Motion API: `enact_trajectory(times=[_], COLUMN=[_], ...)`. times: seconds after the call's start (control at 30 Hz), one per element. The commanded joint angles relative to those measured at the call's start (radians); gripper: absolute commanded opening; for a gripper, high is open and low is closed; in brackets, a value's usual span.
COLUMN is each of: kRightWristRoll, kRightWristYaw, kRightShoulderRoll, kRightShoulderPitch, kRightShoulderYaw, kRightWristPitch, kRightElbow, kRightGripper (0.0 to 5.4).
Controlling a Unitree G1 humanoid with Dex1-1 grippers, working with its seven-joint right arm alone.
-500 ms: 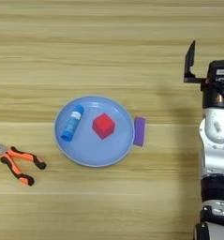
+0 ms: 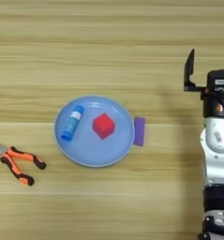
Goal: Move the objects on the table
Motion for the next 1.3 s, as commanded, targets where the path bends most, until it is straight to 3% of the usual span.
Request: enact_trajectory(times=[0.03,0.27,0.37,0.57,0.67,0.97,1.1,1.3], kRightWristRoll=[0.003,0.003,0.033,0.173,0.217,0.44,0.481,0.443], kRightWristYaw=[0.005,0.018,0.043,0.241,0.302,0.566,0.639,0.725], kRightShoulderRoll=[-0.047,-0.037,-0.035,-0.045,-0.051,-0.08,-0.091,-0.09], kRightShoulderPitch=[-0.06,-0.079,-0.081,-0.026,-0.007,0.054,0.095,0.147], kRightShoulderYaw=[-0.012,0.003,0.004,0.053,0.053,0.093,0.116,0.198], kRightWristPitch=[-0.003,0.043,0.074,0.207,0.268,0.554,0.653,0.701], kRightElbow=[-0.056,-0.1,-0.115,-0.216,-0.267,-0.461,-0.533,-0.595], kRightGripper=[5.38,5.38,5.38,5.38,5.38,5.38,5.38,5.38])
